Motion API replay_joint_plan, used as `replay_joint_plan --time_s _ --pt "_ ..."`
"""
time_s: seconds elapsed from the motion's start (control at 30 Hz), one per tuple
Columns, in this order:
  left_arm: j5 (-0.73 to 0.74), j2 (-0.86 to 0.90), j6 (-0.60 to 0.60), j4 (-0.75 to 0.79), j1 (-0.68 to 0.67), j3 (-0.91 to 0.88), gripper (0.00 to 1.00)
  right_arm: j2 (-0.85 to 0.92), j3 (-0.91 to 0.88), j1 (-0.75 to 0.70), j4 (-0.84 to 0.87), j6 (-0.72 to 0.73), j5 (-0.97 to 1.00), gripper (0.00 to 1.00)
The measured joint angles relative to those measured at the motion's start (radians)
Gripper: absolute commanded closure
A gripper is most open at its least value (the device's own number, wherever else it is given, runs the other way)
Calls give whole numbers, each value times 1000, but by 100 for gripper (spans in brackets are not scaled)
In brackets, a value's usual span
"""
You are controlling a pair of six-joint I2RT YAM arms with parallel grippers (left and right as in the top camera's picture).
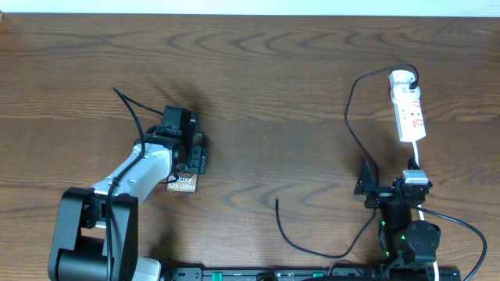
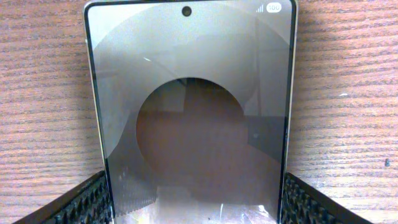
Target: Plug charger to phone and switch on socket
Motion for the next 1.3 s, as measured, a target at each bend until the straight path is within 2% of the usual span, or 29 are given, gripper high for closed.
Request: replay_joint_plan --time_s 0.7,0.73,1.1,1.3 --pt "0 0 0 0 0 0 27 0 0 0 0 0 0 1" --pt "0 0 0 0 0 0 31 0 0 0 0 0 0 1" --pt "0 0 0 0 0 0 38 0 0 0 0 0 0 1" --pt "0 0 0 1 0 0 55 0 0 0 0 0 0 1"
